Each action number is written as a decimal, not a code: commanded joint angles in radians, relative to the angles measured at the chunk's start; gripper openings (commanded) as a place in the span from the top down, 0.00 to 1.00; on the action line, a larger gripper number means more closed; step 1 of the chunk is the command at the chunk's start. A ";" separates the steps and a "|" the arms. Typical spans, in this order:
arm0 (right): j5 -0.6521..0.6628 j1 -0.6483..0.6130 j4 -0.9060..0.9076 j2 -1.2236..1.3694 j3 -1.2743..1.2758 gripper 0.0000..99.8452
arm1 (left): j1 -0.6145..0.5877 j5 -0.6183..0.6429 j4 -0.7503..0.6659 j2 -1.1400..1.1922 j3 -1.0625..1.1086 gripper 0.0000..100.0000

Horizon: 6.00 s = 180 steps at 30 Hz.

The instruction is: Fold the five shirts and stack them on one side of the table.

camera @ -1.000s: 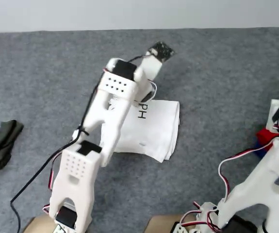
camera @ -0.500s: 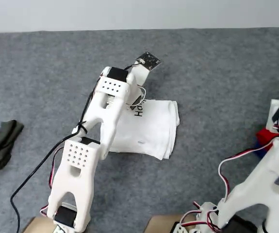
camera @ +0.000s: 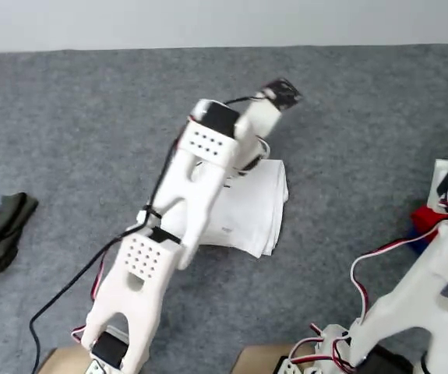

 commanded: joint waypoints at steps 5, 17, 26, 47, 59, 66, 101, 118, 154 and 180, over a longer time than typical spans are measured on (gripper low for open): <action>0.006 0.007 0.041 -0.038 -0.005 0.99 | 0.035 -0.006 -0.127 0.055 -0.042 0.99; 0.006 0.008 0.042 -0.039 -0.003 0.99 | 0.034 -0.006 -0.256 0.176 -0.058 0.99; 0.006 0.007 0.042 -0.039 -0.003 0.99 | 0.051 -0.002 -0.054 0.173 -0.357 0.99; 0.006 0.007 0.042 -0.039 -0.003 0.99 | 0.083 0.000 0.034 0.298 -0.552 0.99; 0.006 0.012 0.042 -0.045 -0.003 0.99 | 0.081 0.002 0.037 -0.002 -0.271 0.99; 0.008 0.007 0.042 -0.064 -0.002 0.99 | 0.084 0.002 0.029 -0.420 0.447 0.99; 0.005 -0.048 0.039 -0.071 0.137 0.99 | 0.069 0.071 -0.164 -0.861 1.090 0.99; 0.003 -0.071 0.041 -0.071 0.253 0.99 | 0.043 0.146 -0.219 -0.887 1.102 0.99; -0.686 -0.814 -0.533 0.685 0.348 0.68 | -1.235 -0.141 0.021 -1.487 1.188 0.99; -0.591 -0.825 -0.237 1.280 -0.236 0.99 | -1.231 -0.135 -0.098 -1.485 1.287 0.99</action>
